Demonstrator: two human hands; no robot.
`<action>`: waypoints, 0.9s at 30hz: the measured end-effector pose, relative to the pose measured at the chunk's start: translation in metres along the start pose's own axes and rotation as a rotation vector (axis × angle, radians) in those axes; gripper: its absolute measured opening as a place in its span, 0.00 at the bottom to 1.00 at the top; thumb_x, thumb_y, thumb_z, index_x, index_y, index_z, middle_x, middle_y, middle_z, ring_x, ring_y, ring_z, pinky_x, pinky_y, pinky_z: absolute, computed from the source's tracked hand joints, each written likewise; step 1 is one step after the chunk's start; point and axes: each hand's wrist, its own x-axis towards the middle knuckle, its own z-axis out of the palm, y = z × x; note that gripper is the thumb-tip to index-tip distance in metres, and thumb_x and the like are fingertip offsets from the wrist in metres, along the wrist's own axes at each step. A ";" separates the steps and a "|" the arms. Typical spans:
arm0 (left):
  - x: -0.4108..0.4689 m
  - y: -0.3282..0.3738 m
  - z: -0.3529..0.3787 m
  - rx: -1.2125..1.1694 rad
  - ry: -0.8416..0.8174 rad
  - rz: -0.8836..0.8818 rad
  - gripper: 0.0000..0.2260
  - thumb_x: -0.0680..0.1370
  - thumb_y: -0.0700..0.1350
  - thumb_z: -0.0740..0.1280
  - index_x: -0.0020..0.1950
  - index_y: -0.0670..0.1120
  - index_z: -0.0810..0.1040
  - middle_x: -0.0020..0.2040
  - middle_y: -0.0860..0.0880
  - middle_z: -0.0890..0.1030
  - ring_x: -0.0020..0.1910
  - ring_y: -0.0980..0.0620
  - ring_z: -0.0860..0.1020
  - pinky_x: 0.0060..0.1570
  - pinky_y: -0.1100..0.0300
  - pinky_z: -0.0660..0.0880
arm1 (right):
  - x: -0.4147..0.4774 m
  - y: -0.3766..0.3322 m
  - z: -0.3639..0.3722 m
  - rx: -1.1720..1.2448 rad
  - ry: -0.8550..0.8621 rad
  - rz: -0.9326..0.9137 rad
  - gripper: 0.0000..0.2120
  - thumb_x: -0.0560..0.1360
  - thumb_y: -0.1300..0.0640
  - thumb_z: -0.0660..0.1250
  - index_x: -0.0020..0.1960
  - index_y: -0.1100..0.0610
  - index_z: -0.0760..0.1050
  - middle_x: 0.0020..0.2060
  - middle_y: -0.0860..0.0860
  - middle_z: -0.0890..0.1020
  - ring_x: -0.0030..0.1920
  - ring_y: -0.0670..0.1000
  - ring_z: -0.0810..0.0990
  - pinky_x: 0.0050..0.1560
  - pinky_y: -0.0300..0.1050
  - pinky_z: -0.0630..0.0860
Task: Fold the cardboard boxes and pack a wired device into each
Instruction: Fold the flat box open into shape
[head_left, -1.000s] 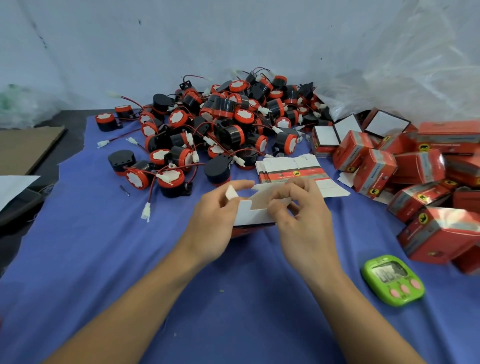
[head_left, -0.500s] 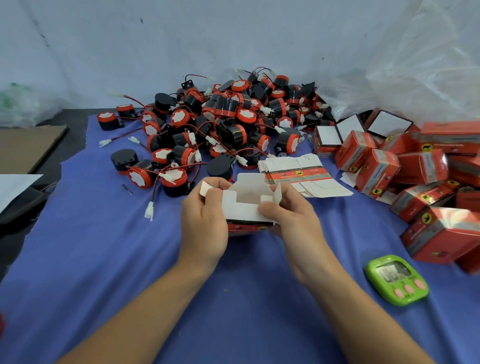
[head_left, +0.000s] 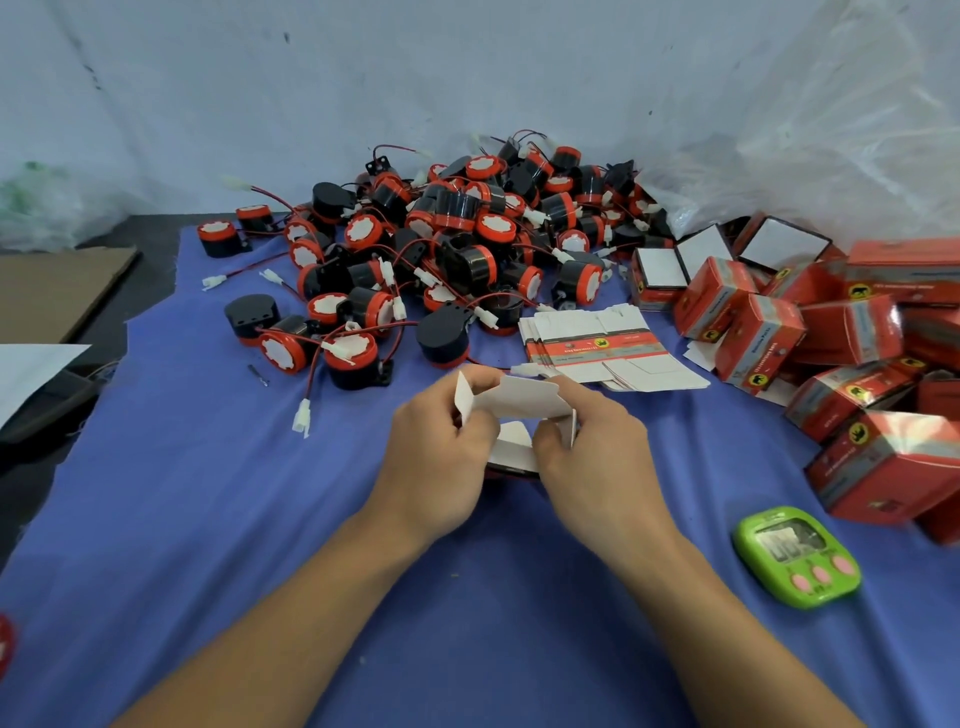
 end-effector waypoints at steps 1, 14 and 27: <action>0.000 -0.001 0.001 -0.001 -0.011 -0.015 0.15 0.76 0.45 0.60 0.52 0.64 0.82 0.47 0.63 0.84 0.46 0.59 0.80 0.39 0.71 0.72 | 0.000 0.000 -0.001 0.043 -0.027 -0.003 0.22 0.77 0.60 0.64 0.66 0.41 0.78 0.52 0.46 0.83 0.51 0.48 0.79 0.44 0.39 0.74; 0.006 -0.009 -0.006 -0.140 0.011 -0.132 0.16 0.77 0.45 0.61 0.59 0.59 0.83 0.49 0.54 0.86 0.50 0.48 0.82 0.48 0.44 0.81 | 0.015 0.015 -0.025 0.742 -0.371 0.166 0.13 0.82 0.61 0.65 0.63 0.53 0.84 0.61 0.50 0.85 0.56 0.54 0.83 0.51 0.50 0.79; 0.000 0.009 -0.003 -0.870 -0.291 -0.288 0.26 0.80 0.67 0.54 0.65 0.56 0.84 0.66 0.47 0.83 0.65 0.48 0.82 0.56 0.58 0.81 | 0.011 0.006 -0.026 0.749 -0.226 0.196 0.15 0.79 0.69 0.62 0.50 0.59 0.87 0.50 0.53 0.89 0.46 0.51 0.87 0.37 0.45 0.83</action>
